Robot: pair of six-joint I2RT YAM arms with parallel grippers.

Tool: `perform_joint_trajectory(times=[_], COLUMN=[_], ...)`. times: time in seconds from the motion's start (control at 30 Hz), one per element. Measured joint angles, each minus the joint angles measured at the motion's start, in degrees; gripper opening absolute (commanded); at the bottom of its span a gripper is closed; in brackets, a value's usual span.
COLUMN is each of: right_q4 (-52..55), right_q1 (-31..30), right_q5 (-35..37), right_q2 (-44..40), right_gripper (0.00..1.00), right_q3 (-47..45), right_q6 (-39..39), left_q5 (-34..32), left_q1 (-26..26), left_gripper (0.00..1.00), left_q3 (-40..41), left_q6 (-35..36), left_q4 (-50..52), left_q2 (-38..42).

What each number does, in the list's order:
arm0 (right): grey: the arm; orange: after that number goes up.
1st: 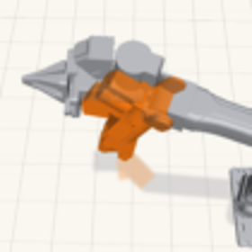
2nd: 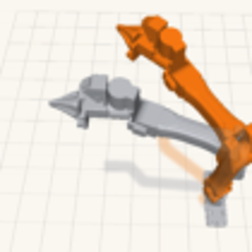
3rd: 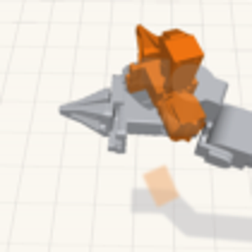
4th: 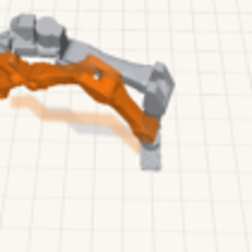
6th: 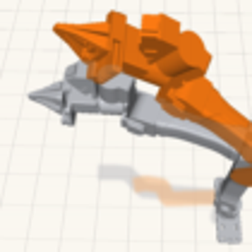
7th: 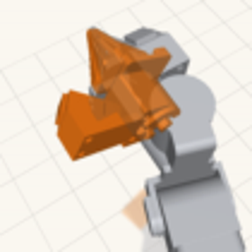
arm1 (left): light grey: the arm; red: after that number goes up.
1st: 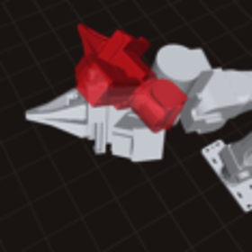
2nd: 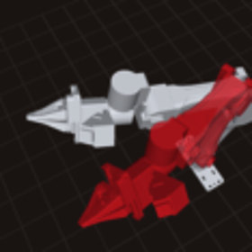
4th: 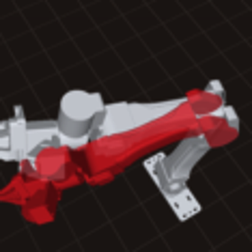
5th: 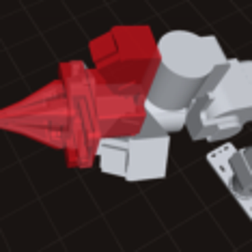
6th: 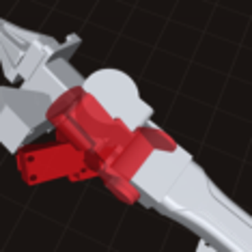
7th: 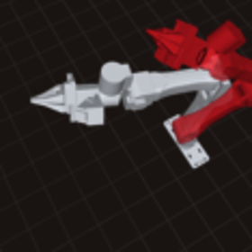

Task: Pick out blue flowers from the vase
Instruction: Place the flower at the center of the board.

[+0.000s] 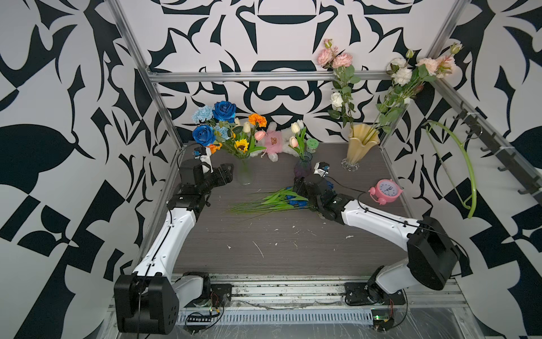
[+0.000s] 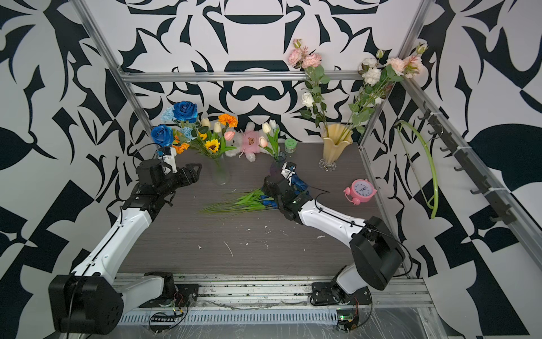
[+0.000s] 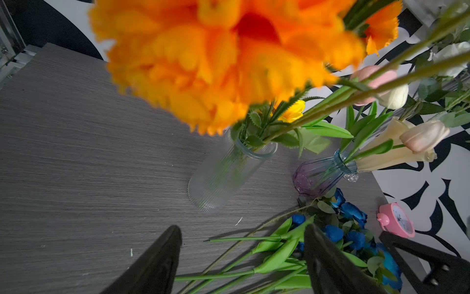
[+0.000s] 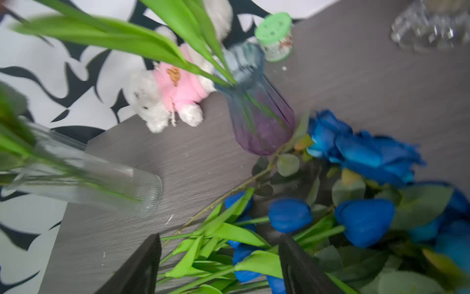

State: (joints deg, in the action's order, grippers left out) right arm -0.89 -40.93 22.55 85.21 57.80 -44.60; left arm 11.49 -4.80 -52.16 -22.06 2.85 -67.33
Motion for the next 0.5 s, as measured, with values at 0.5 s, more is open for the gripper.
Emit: perform_joint_trajectory(times=[0.5], right_q4=[-2.51], right_q1=[-4.61], right_q5=[-19.39], right_q2=[10.36], right_gripper=[0.67], right_q3=[25.0], right_q6=[41.27], left_q5=[3.54], left_q1=[4.09], left_gripper=[0.79], left_q3=[-0.81], left_q6=[-4.09], left_q4=[-4.37], left_q2=[-2.29])
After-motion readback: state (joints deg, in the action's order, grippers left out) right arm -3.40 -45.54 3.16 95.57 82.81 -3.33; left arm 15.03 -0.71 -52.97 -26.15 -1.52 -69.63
